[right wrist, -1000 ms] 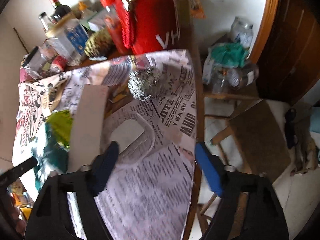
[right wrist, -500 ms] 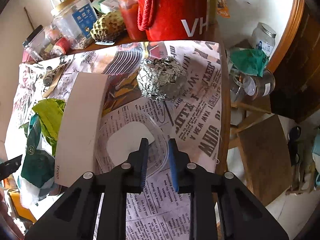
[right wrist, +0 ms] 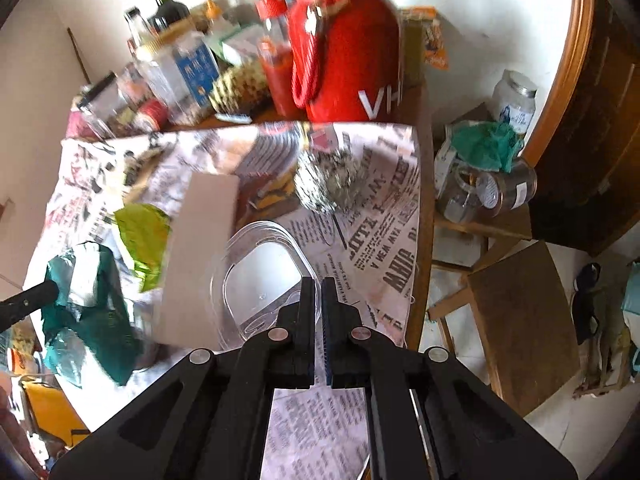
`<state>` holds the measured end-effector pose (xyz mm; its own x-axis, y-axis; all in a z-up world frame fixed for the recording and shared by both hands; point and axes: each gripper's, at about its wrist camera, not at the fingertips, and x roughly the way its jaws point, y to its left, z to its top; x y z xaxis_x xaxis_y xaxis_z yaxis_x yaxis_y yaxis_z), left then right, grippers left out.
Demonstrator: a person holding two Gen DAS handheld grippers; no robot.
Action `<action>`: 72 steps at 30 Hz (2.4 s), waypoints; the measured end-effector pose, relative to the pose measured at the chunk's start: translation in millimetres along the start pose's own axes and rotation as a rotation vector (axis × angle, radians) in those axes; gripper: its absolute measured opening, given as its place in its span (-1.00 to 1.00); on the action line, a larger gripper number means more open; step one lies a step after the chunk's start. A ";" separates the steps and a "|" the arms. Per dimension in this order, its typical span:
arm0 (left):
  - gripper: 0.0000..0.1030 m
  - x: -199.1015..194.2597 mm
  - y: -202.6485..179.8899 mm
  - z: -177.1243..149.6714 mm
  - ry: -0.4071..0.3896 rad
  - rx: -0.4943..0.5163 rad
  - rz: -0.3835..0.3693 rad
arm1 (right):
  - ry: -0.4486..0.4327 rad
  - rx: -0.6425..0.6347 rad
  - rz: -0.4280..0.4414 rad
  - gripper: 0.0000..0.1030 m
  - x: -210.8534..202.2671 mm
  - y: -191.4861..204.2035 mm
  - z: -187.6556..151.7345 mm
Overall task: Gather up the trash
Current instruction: 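Carry the bag and tray in both tools down over the white bucket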
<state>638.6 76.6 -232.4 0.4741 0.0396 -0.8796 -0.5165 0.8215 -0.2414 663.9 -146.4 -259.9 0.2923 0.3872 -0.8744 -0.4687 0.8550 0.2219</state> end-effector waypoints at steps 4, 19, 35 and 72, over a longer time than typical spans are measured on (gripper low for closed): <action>-0.96 -25.2 -0.1 -2.5 -0.048 0.014 -0.019 | -0.059 -0.014 -0.005 -0.94 -25.9 13.3 1.3; -0.98 -167.5 35.6 -48.2 -0.264 0.154 -0.078 | -0.274 -0.001 -0.035 -0.94 -140.4 90.6 -43.3; -0.98 -264.5 162.3 -147.3 -0.278 0.293 -0.187 | -0.371 0.141 -0.141 -0.95 -204.6 193.7 -184.9; -0.98 69.9 231.2 -335.8 0.233 0.318 0.041 | 0.204 0.233 -0.182 -0.94 123.5 140.1 -423.5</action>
<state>312.9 78.4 -487.3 0.2640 -0.0238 -0.9642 -0.2676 0.9586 -0.0969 281.3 -124.9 -519.6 0.1705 0.1651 -0.9714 -0.2151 0.9683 0.1268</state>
